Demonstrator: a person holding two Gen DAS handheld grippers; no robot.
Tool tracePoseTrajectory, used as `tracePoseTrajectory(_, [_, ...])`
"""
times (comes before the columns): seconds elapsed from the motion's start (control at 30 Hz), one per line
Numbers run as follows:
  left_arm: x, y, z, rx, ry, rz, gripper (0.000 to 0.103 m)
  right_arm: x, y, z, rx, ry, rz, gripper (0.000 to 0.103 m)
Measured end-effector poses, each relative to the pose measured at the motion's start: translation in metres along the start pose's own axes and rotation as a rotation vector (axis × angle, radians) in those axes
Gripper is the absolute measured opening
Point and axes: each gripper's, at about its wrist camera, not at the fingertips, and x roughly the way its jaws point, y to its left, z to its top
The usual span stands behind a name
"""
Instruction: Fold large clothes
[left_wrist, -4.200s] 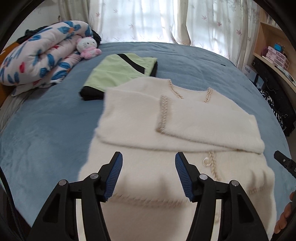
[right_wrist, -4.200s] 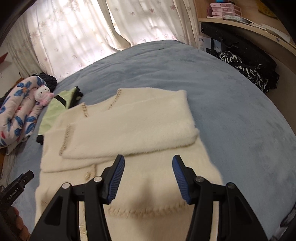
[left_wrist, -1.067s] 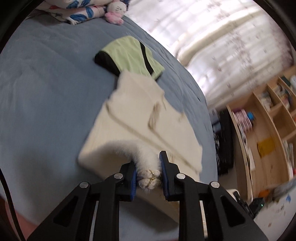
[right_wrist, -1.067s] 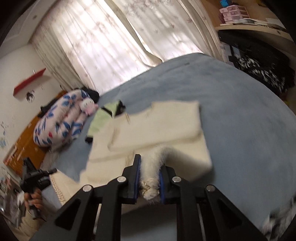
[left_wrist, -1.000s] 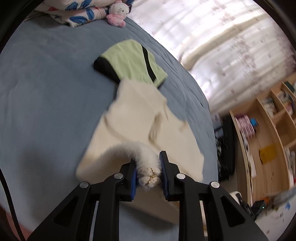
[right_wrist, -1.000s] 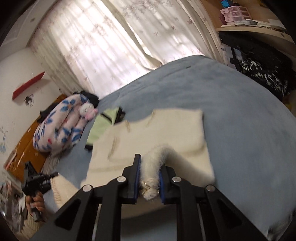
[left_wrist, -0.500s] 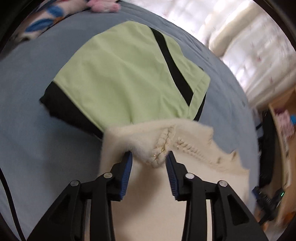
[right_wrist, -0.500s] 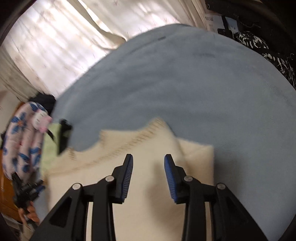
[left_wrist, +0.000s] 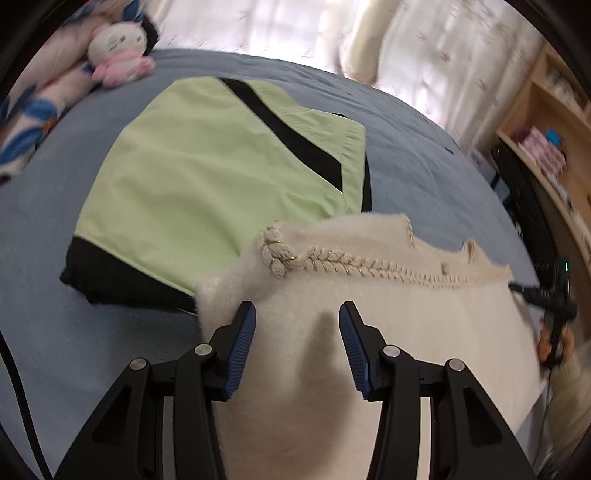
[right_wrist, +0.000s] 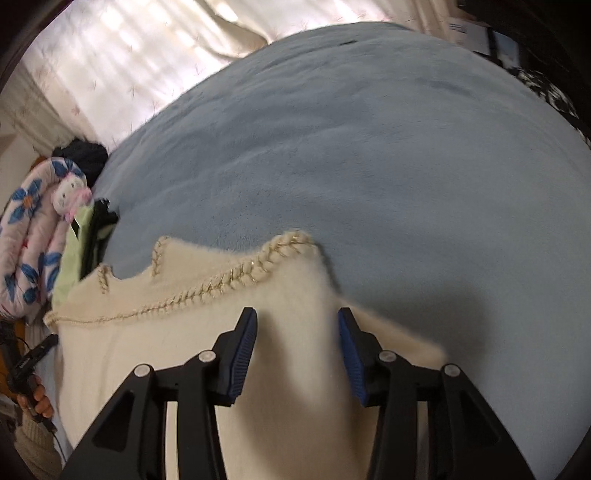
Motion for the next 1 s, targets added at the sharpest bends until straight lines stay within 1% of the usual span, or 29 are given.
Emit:
tracePoseTrajectory(0.03, [-0.002,-0.002,-0.001,0.023,-0.005,0.008,0.046,0.002,0.004,0.0,-0.017,-0.007,-0.007,0.046])
tracePoseTrajectory(0.07, [-0.004,-0.003,-0.001,0.039,-0.011,0.018,0.046,0.002,0.011,-0.002,-0.053,-0.026,-0.025,0.04])
tracePoseTrajectory(0.1, [-0.006,-0.003,-0.001,0.059,-0.021,0.037,0.046,0.001,0.017,-0.004,-0.089,-0.044,-0.047,0.027])
tracePoseTrajectory(0.17, [-0.011,0.001,0.0,0.078,-0.046,0.087,0.046,-0.007,0.024,-0.011,-0.137,-0.093,-0.076,0.01])
tracePoseTrajectory(0.2, [-0.011,0.003,0.003,0.08,-0.057,0.113,0.049,-0.013,0.025,-0.014,-0.139,-0.122,-0.08,0.009])
tracePoseTrajectory(0.27, [-0.009,0.009,0.008,0.067,-0.064,0.123,0.051,-0.029,0.021,-0.021,-0.117,-0.184,-0.061,0.009])
tracePoseTrajectory(0.33, [-0.003,0.009,0.015,0.058,-0.052,0.096,0.051,-0.038,0.02,-0.025,-0.099,-0.209,-0.048,0.008])
tracePoseTrajectory(0.4, [0.006,0.002,0.019,0.084,-0.045,0.089,0.05,-0.047,0.02,-0.03,-0.093,-0.228,-0.052,0.008])
tracePoseTrajectory(0.43, [0.009,-0.004,0.02,0.107,-0.045,0.109,0.047,-0.051,0.022,-0.032,-0.096,-0.237,-0.06,0.008])
tracePoseTrajectory(0.47, [0.013,-0.01,0.021,0.127,-0.054,0.147,0.011,-0.055,0.026,-0.032,-0.099,-0.249,-0.071,0.008])
tracePoseTrajectory(0.5, [0.016,-0.015,0.022,0.142,-0.048,0.187,0.007,-0.06,0.029,-0.033,-0.101,-0.262,-0.083,0.008])
tracePoseTrajectory(0.53, [0.015,-0.019,0.022,0.145,-0.058,0.221,0.007,-0.065,0.031,-0.033,-0.1,-0.274,-0.089,0.008])
tracePoseTrajectory(0.67, [-0.01,-0.04,0.026,0.165,-0.157,0.279,0.006,-0.104,0.037,-0.034,-0.087,-0.387,-0.118,0.008])
tracePoseTrajectory(0.73, [-0.016,-0.05,0.033,0.171,-0.178,0.291,0.006,-0.112,0.037,-0.03,-0.074,-0.419,-0.162,0.008])
tracePoseTrajectory(0.8, [-0.012,-0.057,0.042,0.176,-0.187,0.312,0.006,-0.102,0.032,-0.021,-0.038,-0.4,-0.22,0.008])
tracePoseTrajectory(0.9, [0.014,-0.061,0.054,0.146,-0.172,0.344,0.006,-0.073,0.02,-0.011,0.017,-0.354,-0.263,0.008])
tracePoseTrajectory(0.93, [0.028,-0.059,0.055,0.135,-0.165,0.369,0.006,-0.057,0.019,-0.009,0.012,-0.335,-0.297,0.008])
tracePoseTrajectory(0.97, [0.042,-0.059,0.055,0.13,-0.144,0.392,0.006,-0.035,0.018,-0.006,-0.016,-0.294,-0.355,0.008])
tracePoseTrajectory(1.0, [0.056,-0.054,0.053,0.118,-0.117,0.412,0.006,-0.022,0.015,-0.005,-0.021,-0.269,-0.386,0.008])
